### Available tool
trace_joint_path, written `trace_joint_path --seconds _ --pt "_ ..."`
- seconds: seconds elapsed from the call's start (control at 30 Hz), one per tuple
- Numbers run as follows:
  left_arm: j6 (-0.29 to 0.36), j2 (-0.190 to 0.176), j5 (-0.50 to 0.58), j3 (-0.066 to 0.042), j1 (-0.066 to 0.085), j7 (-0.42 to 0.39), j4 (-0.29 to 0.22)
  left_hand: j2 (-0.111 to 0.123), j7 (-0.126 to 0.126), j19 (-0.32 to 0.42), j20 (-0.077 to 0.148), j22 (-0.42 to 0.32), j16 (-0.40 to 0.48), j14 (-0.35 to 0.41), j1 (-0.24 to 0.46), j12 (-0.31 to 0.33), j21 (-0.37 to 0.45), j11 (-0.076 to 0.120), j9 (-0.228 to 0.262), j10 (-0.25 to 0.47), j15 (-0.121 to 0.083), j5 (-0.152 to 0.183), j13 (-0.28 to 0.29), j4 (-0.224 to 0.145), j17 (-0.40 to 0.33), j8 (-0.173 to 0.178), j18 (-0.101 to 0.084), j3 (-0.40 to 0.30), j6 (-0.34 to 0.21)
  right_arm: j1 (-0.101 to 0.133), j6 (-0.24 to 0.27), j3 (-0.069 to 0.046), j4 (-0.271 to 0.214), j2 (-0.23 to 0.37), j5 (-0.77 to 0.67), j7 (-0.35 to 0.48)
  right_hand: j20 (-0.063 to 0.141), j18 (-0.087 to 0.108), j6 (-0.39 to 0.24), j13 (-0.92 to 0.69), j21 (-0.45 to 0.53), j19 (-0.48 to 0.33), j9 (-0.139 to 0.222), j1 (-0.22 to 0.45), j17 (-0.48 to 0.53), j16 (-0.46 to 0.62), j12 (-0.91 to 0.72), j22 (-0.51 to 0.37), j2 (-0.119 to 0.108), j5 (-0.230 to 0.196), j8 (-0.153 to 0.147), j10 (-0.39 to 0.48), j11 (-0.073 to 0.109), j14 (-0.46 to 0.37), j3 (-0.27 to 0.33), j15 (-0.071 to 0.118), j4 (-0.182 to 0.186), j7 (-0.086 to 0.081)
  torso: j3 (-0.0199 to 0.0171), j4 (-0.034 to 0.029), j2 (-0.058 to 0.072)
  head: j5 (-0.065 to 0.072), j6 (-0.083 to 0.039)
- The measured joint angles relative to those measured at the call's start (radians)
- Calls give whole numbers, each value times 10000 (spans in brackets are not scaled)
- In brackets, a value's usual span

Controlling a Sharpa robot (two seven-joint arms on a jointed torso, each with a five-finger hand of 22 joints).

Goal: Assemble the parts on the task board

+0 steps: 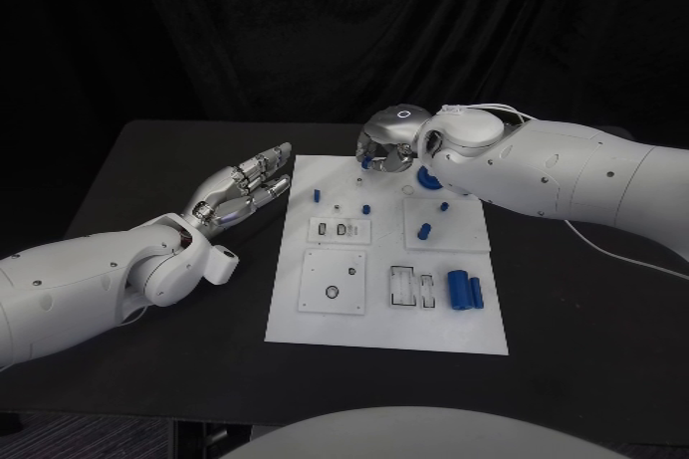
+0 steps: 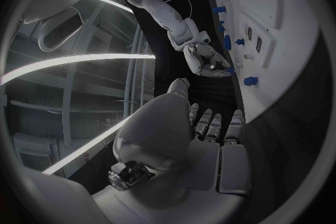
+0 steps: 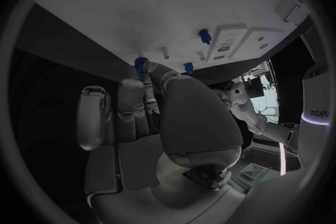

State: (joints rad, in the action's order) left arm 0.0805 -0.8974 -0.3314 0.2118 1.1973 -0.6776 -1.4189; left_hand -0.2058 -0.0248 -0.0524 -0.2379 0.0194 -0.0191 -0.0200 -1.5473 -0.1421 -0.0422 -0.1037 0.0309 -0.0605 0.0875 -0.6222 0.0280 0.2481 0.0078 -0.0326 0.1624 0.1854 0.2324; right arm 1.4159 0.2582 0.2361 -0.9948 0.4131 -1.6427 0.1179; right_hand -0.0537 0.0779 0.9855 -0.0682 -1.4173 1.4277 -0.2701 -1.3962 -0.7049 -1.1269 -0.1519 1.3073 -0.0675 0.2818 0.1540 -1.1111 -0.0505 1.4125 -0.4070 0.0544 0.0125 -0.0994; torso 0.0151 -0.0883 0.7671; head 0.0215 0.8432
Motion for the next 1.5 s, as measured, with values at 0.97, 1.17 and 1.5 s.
trace_joint_path --seconds 0.97,1.17,1.5 --pt "-106 -27 -1 0 0 -1 19 -39 37 0 0 2 0 36 -39 0 0 0 0 0 36 0 1 1 0 0 1 -55 -36 -54 -248 -7 131 65 4 -292 -339 1 -3134 -22 987 -952 970 -239 1256 905 618 -553 30 -425 -861 3770 -224 -1263 680 -280 64 523 -2 6 5 -24 84" --pt "-110 -151 -1 1 -1 -1 -21 -39 37 0 0 2 0 36 -39 0 0 0 0 0 36 0 1 1 0 0 0 -55 -36 354 170 -31 -639 685 4 -288 -267 1 -2077 -167 774 -695 924 -292 710 529 -180 -130 83 -268 -695 2501 -230 -972 686 -241 112 -241 -9 35 2 -45 71" --pt "-109 -257 -2 3 -2 -2 -71 -39 37 0 0 3 0 36 -39 0 0 0 0 0 36 -40 1 -26 0 0 -1 -82 -36 774 511 -18 -1950 2183 5 -338 -15 2 -1386 -4290 987 -769 1223 149 898 734 -5962 -113 97 -421 -830 1922 200 -1009 1030 46 558 -76 -8 77 -6 -98 81"
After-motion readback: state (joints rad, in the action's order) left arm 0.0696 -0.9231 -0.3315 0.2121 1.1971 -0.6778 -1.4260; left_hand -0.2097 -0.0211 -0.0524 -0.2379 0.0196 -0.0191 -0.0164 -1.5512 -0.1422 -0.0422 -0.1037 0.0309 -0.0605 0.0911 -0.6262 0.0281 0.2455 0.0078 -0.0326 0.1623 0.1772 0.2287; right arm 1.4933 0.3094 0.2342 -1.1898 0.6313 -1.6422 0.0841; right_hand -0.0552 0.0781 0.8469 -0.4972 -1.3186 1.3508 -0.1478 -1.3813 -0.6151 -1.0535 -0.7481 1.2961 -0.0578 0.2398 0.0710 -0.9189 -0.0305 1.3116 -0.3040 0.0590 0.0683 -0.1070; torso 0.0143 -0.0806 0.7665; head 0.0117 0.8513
